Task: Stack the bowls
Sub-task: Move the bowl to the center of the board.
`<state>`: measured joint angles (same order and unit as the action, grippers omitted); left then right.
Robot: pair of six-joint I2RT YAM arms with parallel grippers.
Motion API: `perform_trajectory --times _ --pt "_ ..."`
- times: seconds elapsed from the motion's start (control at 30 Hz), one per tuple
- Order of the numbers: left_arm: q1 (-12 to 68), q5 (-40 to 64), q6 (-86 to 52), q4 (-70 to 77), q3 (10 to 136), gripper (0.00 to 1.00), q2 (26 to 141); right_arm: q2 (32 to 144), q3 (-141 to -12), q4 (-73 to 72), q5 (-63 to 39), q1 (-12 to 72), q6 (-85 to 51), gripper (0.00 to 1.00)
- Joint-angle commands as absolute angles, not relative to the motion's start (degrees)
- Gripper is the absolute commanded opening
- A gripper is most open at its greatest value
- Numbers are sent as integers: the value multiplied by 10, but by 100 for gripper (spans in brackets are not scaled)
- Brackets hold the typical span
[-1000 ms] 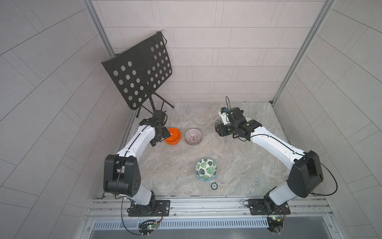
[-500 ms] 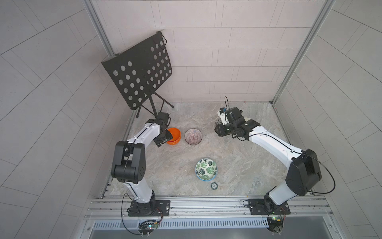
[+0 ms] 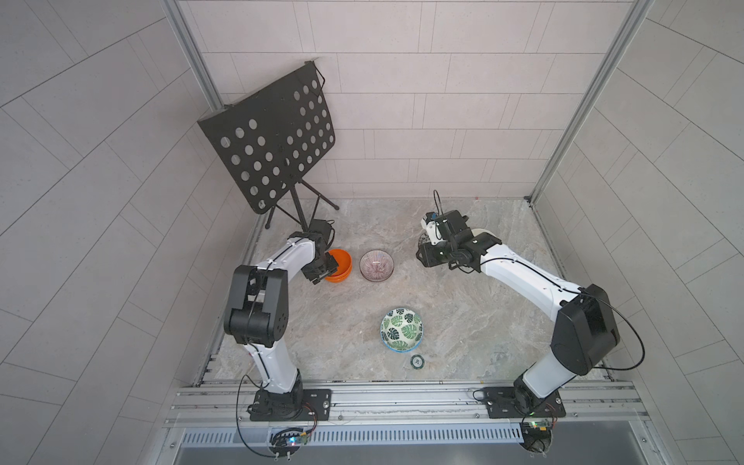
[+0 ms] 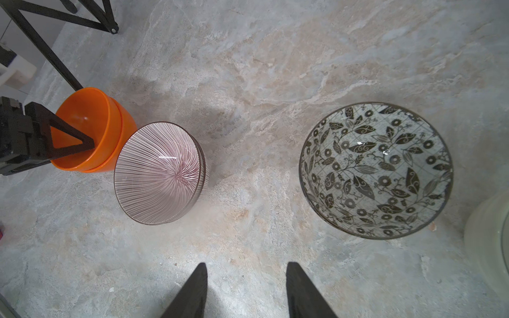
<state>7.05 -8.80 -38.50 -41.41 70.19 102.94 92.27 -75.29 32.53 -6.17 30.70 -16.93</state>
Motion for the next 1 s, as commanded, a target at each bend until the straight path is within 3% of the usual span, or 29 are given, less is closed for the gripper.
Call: perform_trajectory --times 0.0,0.7,0.97 --pt "74 -70 -386 -406 715 43 1039 927 -762 317 -66 310 -171 49" --pt "108 -87 -380 -420 751 38 1047 930 -761 322 -67 310 -168 49" --pt "108 -107 -377 -435 756 61 1018 959 -799 330 -76 339 -166 49"
